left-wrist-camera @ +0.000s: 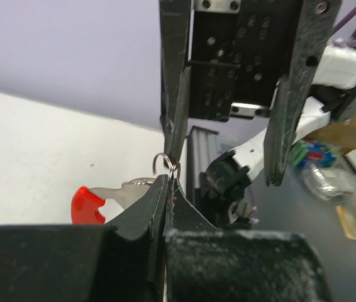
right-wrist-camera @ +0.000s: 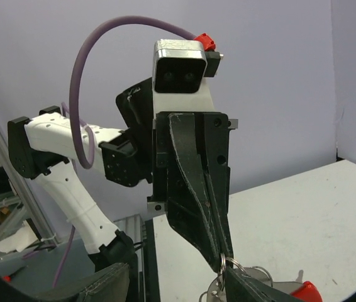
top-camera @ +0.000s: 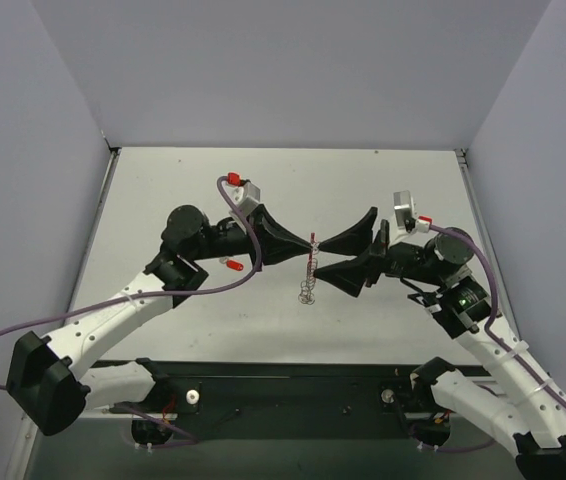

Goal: Put the keys on the keyring

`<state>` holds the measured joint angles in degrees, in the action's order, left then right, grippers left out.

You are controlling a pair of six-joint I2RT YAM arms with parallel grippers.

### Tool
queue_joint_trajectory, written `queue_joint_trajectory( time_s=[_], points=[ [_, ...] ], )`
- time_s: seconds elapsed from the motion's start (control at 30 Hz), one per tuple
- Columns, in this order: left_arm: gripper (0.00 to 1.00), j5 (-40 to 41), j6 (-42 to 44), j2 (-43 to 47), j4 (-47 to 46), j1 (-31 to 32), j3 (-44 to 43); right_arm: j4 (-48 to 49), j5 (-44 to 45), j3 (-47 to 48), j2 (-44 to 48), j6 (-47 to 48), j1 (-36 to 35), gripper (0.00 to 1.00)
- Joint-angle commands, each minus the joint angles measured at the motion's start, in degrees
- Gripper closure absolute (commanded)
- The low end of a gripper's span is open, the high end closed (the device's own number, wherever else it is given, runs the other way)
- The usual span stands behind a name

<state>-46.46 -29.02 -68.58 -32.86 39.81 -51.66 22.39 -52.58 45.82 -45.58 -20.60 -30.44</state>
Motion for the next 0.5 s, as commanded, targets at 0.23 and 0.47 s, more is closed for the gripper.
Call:
queue_joint_trajectory(
  time_s=[0.23,0.47],
  points=[
    [1.00,9.6,19.1,5.7,32.1,0.9,-10.2,-3.4,-10.3,9.4,-3.2,4.3,3.3,0.39],
    [1.00,14.0,22.9,5.7,41.9,1.4,-14.5,-9.0,-14.5,14.2,-10.2,5.1,1.4,0.52]
  ],
)
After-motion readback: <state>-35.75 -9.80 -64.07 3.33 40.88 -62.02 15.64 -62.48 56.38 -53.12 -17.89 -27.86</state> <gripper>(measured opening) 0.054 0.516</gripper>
